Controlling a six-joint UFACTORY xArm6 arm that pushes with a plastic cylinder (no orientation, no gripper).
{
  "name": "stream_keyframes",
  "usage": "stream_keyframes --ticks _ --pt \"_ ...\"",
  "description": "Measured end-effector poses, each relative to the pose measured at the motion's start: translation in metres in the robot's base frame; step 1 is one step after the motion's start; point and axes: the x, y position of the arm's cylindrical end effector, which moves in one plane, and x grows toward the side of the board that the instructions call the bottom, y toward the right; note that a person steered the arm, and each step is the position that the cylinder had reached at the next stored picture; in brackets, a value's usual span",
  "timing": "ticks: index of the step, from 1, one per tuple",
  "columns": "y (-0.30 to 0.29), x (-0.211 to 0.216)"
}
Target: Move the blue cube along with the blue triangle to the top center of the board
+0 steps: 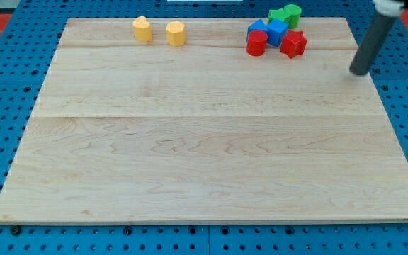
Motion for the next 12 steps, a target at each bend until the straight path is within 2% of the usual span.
stream_keyframes --ticks 1,3,5,7,8,12 --pt "0.001 -0.076" --pt "-0.007 -0.090" --pt "-0.013 -0.065" --pt "-0.041 -0.065" --pt "-0.075 -0.075" --pt "-0.191 -0.072"
